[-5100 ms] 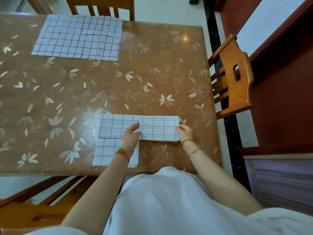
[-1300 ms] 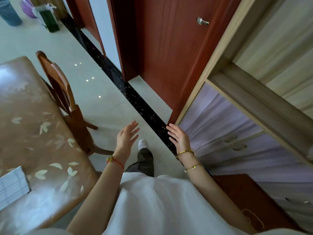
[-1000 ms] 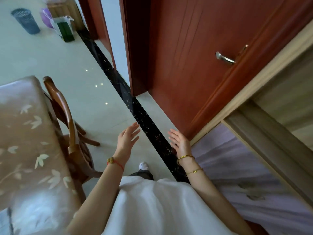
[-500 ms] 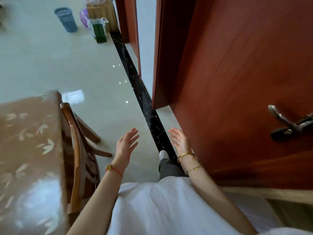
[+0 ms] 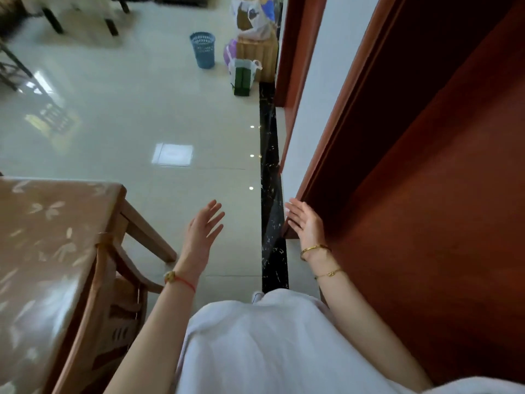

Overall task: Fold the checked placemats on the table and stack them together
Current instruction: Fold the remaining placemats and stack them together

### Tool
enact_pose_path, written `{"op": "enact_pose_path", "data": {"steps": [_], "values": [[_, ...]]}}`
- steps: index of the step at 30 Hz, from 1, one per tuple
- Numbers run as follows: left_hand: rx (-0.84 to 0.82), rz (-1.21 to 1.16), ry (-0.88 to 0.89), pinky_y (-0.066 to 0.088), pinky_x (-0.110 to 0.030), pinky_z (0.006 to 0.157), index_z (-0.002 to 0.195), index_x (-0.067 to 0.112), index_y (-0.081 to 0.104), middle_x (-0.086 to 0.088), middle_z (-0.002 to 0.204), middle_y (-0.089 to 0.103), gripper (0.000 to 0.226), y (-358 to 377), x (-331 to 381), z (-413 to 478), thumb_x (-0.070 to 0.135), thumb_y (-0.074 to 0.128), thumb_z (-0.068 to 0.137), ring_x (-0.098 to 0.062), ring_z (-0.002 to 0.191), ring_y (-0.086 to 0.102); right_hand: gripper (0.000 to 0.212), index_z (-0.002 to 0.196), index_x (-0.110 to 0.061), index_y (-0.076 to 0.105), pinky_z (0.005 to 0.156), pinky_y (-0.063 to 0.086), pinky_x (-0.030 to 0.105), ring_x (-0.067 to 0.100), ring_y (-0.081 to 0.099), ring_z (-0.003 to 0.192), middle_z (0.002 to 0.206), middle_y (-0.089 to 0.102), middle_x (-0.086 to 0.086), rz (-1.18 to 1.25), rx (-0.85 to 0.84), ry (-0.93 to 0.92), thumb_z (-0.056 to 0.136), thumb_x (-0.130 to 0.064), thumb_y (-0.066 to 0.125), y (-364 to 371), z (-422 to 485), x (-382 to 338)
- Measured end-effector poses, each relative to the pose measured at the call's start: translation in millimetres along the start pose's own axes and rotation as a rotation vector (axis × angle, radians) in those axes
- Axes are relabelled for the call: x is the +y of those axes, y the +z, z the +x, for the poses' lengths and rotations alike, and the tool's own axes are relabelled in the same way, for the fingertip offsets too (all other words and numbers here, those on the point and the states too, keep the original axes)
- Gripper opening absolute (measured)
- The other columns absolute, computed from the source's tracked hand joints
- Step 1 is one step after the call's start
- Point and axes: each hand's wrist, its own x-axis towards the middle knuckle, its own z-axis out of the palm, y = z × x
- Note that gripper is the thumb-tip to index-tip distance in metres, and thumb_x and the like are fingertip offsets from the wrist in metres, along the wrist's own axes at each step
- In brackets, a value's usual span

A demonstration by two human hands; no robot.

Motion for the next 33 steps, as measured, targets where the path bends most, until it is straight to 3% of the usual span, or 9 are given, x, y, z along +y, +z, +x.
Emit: {"op": "enact_pose_path", "data": {"steps": [5,15,33], "values": [[0.128,-0.095,0.099,0.046,-0.036,0.104,0.134,0.014,0.056,0.001,0.130,0.064,0.035,16,41,44,0.022,0.039,0.105,-0.017,0.120,0.061,0.036,0.124,-0.012,0.063,0.105,0.041,0.035,0.020,0.059,0.117,0.122,0.068,0.005,-0.018,-0.128,-0.001,0.101,-0.029,0.042,36,62,-50],[0.271,-0.199,0.237,0.047,-0.035,0.102,0.131,0.016,0.057,0.000,0.132,0.063,0.033,4,100,127,0.023,0.040,0.104,-0.018,0.121,0.061,0.034,0.119,-0.015,0.066,0.105,0.043,0.040,0.019,0.062,0.113,0.115,0.071,0.001,-0.097,-0.324,0.001,0.101,-0.032,0.042,128,168,-78],[0.429,-0.266,0.360,0.047,-0.036,0.102,0.135,0.014,0.057,0.001,0.131,0.065,0.037,-100,278,317,0.024,0.041,0.103,-0.017,0.120,0.062,0.039,0.121,-0.012,0.065,0.099,0.047,0.036,0.021,0.064,0.110,0.116,0.071,0.003,-0.141,-0.550,0.029,0.102,-0.032,0.039,403,349,-137]]}}
